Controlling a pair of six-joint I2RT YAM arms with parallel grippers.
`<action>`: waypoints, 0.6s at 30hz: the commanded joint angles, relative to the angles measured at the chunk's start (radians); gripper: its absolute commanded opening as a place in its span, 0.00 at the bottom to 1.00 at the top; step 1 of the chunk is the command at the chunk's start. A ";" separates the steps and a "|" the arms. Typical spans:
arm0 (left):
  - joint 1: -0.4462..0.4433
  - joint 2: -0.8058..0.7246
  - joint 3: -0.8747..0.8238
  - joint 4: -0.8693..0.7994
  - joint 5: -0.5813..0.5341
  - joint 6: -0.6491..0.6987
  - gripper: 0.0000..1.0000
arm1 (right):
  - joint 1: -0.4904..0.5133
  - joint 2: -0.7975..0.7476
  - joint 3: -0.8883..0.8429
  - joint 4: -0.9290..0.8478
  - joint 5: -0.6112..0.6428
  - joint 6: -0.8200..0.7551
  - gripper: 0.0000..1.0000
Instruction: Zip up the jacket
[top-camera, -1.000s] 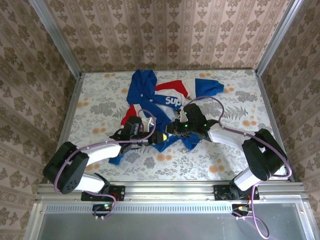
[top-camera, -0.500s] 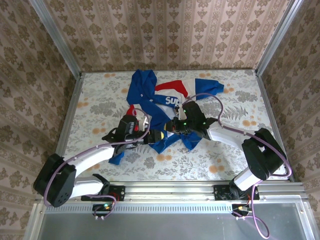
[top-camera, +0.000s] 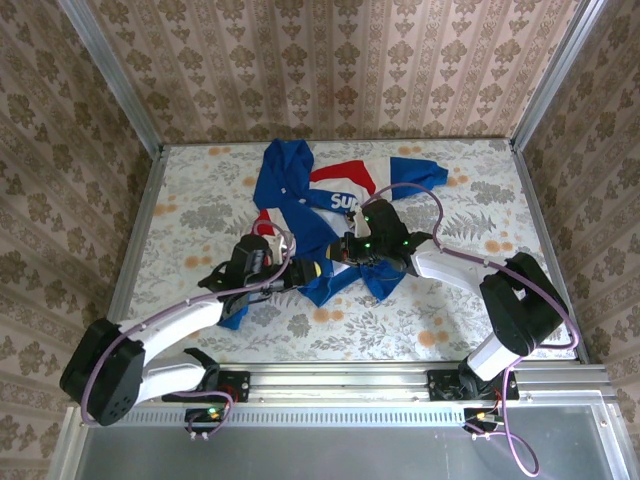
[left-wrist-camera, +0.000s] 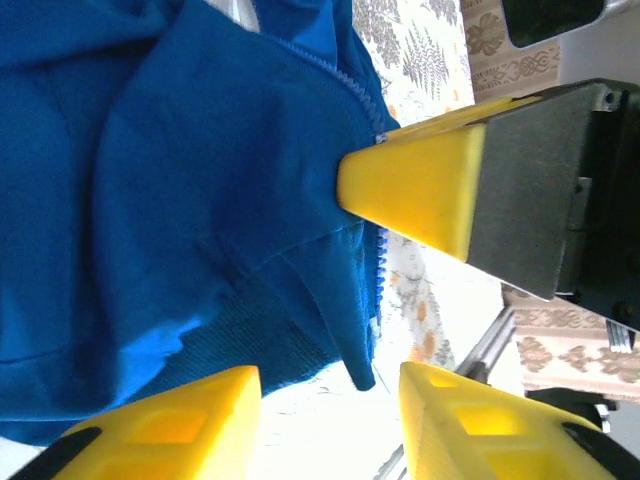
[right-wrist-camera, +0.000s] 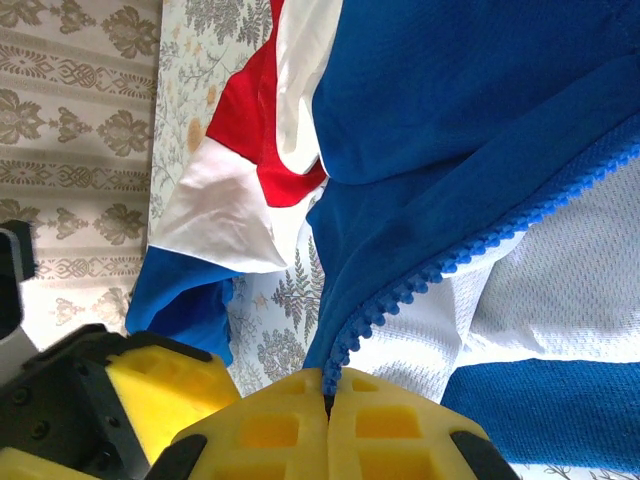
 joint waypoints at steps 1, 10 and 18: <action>-0.014 0.028 -0.008 0.128 0.043 -0.079 0.37 | -0.007 0.010 0.039 0.003 -0.013 -0.008 0.00; -0.022 0.055 -0.017 0.173 0.064 -0.113 0.30 | -0.007 0.015 0.029 0.014 -0.015 0.005 0.00; -0.030 0.098 -0.014 0.191 0.072 -0.111 0.29 | -0.007 0.009 0.034 0.002 -0.019 -0.002 0.00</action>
